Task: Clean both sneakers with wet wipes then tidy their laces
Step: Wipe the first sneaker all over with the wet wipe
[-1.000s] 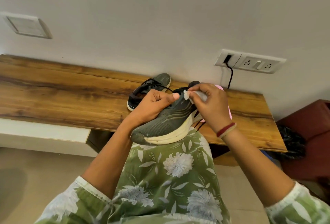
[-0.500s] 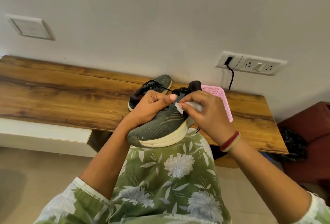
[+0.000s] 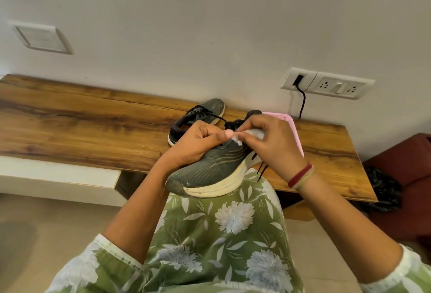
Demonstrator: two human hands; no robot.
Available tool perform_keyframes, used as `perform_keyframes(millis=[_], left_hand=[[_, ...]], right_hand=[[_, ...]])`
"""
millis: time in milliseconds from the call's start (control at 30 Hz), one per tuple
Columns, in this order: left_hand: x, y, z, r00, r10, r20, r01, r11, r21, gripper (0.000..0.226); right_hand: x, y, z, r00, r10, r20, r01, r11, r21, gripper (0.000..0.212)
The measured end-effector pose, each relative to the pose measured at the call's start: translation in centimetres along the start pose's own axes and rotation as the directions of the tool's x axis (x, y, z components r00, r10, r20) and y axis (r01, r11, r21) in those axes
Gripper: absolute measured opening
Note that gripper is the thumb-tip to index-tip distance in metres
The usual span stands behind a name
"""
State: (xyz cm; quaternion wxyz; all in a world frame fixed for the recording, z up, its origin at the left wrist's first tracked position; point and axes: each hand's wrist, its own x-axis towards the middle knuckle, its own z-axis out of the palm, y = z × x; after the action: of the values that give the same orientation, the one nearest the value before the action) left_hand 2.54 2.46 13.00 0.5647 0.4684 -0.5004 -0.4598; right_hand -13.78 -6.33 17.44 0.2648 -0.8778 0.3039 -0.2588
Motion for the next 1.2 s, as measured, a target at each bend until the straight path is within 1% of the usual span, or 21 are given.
perform_keyframes(millis=[67, 133, 167, 200, 267, 333, 400, 433, 500, 567, 667, 767, 800, 867, 933, 967, 1000, 1067, 1100, 1133, 1200], left_hand=[[0.0, 0.2, -0.1, 1.000, 0.005, 0.003, -0.005, 1.000, 0.000, 0.079], [0.1, 0.2, -0.1, 1.000, 0.010, -0.016, -0.010, 1.000, -0.025, 0.053], [0.2, 0.1, 0.0, 1.000, 0.016, -0.022, -0.017, 0.999, -0.027, 0.047], [0.3, 0.0, 0.1, 0.999, 0.016, -0.030, -0.017, 0.999, -0.029, 0.048], [0.4, -0.1, 0.0, 0.999, 0.005, -0.041, -0.006, 1.000, -0.027, 0.055], [0.4, 0.3, -0.2, 0.999, -0.020, -0.046, 0.018, 0.999, -0.046, 0.044], [0.3, 0.5, -0.3, 0.999, -0.019, -0.033, 0.017, 0.998, -0.067, 0.044], [0.3, 0.5, -0.3, 0.999, -0.019, -0.039, 0.016, 0.997, -0.072, 0.041], [0.2, 0.2, -0.2, 0.998, -0.015, -0.060, 0.010, 0.996, -0.093, 0.035], [0.0, -0.1, -0.3, 0.996, -0.024, -0.082, 0.015, 0.995, -0.103, 0.041], [-0.3, -0.2, -0.6, 0.995, -0.018, -0.100, 0.008, 0.995, -0.099, 0.042], [-0.2, -0.3, -0.8, 0.993, 0.016, -0.118, -0.026, 0.997, -0.076, 0.046], [-0.2, -0.5, -0.9, 0.992, 0.024, -0.125, -0.034, 0.996, -0.077, 0.051], [-0.3, -0.5, -0.9, 0.992, 0.036, -0.121, -0.047, 0.995, -0.089, 0.073], [-0.4, -0.3, -0.8, 0.993, 0.044, -0.110, -0.055, 0.994, -0.099, 0.085], [-0.4, -0.2, -0.8, 0.993, 0.045, -0.106, -0.055, 0.994, -0.096, 0.083], [-0.4, -0.2, -0.7, 0.993, 0.042, -0.108, -0.051, 0.995, -0.087, 0.076], [-0.3, -0.2, -0.6, 0.993, 0.036, -0.113, -0.043, 0.997, -0.061, 0.069], [-0.3, -0.1, -0.5, 0.993, 0.037, -0.115, -0.043, 0.998, -0.053, 0.065], [-0.3, 0.0, -0.4, 0.992, 0.033, -0.118, -0.039, 0.998, -0.050, 0.058], [-0.4, 0.3, -0.4, 0.993, 0.035, -0.111, -0.040, 0.998, -0.049, 0.042]], right_hand=[[-0.7, -0.8, 0.3, 0.999, -0.019, 0.025, 0.016, 0.993, 0.118, 0.004], [-0.3, -0.2, 0.1, 1.000, -0.010, -0.014, 0.011, 0.999, 0.044, 0.005], [0.2, 0.4, -0.2, 0.999, 0.012, -0.052, -0.013, 1.000, -0.020, 0.005], [0.5, 0.8, -0.4, 0.995, 0.040, -0.092, -0.047, 0.996, -0.073, 0.006], [0.3, 0.7, -0.1, 0.990, 0.057, -0.128, -0.070, 0.993, -0.100, 0.008], [-0.7, -0.4, 0.7, 0.995, 0.019, -0.100, -0.020, 1.000, -0.010, 0.009], [-1.3, -1.0, 1.1, 0.996, -0.017, -0.089, 0.023, 0.998, 0.064, 0.009], [-1.0, -0.8, 1.0, 0.995, -0.023, -0.099, 0.027, 0.999, 0.035, 0.009], [-0.1, 0.2, 0.3, 0.993, -0.005, -0.122, -0.007, 0.995, -0.100, 0.009], [0.6, 1.0, -0.6, 0.988, 0.065, -0.138, -0.081, 0.990, -0.117, 0.010], [0.7, 1.4, -1.4, 0.966, 0.224, -0.131, -0.204, 0.968, 0.146, 0.014], [0.9, 0.8, -1.9, 0.932, 0.361, -0.030, -0.322, 0.863, 0.389, 0.007], [1.0, 0.4, -2.1, 0.917, 0.398, 0.023, -0.364, 0.812, 0.456, 0.007], [1.2, -0.2, -2.6, 0.890, 0.429, 0.153, -0.437, 0.713, 0.549, 0.009], [1.6, -0.6, -3.1, 0.884, 0.414, 0.219, -0.458, 0.667, 0.588, 0.008], [1.7, -0.6, -3.1, 0.897, 0.399, 0.192, -0.432, 0.693, 0.577, 0.007], [1.8, -0.7, -2.9, 0.917, 0.382, 0.119, -0.384, 0.759, 0.525, 0.005], [1.6, -0.8, -2.0, 0.953, 0.298, -0.058, -0.267, 0.915, 0.303, 0.005], [1.1, -1.0, -1.3, 0.971, 0.225, -0.087, -0.205, 0.960, 0.191, 0.004], [0.5, -1.3, -0.6, 0.986, 0.147, -0.074, -0.138, 0.984, 0.111, 0.001], [-0.7, -1.5, 0.8, 0.998, 0.055, -0.024, -0.054, 0.998, 0.029, 0.009]])
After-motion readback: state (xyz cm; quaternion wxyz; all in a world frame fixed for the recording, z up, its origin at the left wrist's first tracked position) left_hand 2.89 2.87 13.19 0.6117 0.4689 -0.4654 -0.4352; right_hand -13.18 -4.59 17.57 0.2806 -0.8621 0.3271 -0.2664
